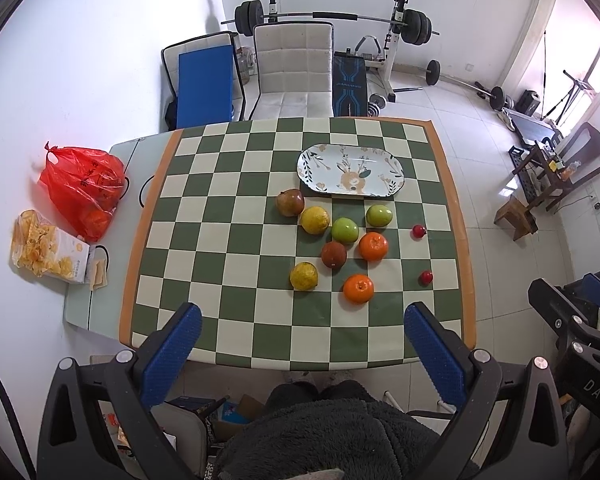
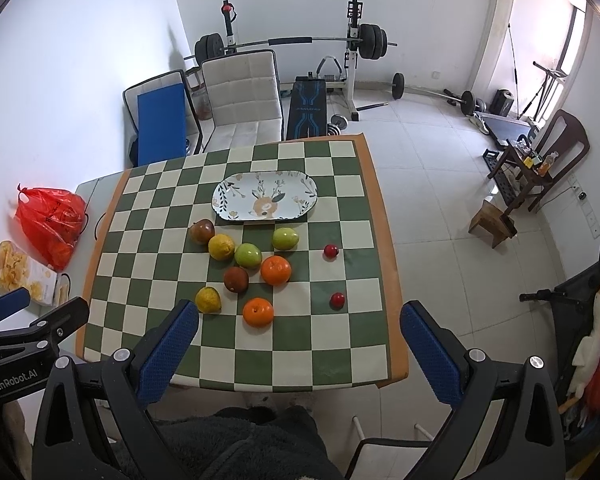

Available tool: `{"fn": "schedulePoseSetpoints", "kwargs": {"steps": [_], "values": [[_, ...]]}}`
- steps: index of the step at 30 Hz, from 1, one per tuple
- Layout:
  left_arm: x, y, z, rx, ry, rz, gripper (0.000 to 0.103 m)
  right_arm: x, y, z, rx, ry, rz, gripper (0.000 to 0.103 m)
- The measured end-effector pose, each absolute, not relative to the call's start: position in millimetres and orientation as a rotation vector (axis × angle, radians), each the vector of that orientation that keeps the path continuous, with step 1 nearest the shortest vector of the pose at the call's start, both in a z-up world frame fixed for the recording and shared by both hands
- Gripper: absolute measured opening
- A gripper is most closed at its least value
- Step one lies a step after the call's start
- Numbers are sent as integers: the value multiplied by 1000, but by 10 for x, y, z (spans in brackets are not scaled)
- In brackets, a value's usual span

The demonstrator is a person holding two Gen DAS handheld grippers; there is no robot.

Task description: Organize fruits

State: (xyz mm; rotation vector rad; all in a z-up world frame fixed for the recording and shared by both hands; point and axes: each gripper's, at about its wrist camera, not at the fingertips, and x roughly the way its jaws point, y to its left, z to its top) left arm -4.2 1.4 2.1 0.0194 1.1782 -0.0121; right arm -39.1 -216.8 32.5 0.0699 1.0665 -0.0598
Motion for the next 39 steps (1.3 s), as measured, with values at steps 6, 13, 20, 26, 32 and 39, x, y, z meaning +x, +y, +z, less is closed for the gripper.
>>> {"fn": "schedulePoseSetpoints", "kwargs": {"steps": [6, 13, 20, 26, 32, 39], "values": [[-42, 12, 19, 21, 1176, -11, 103, -356, -2187, 346, 75, 1069, -61, 103], [-43, 12, 22, 18, 1176, -11, 103, -361, -2195, 338, 77, 1067, -58, 103], [-41, 11, 24, 18, 1176, -11, 103, -340, -2208, 366, 80, 1065, -57, 103], [-39, 10, 24, 18, 1176, -12, 103, -327, -2198, 376, 73, 1067, -56, 103], [-44, -20, 60, 23, 1171, -10, 103, -338, -2200, 369, 81, 1064, -54, 103], [-38, -6, 46, 19, 1173, -11, 103, -310, -2191, 411, 84, 1061, -52, 103]]}}
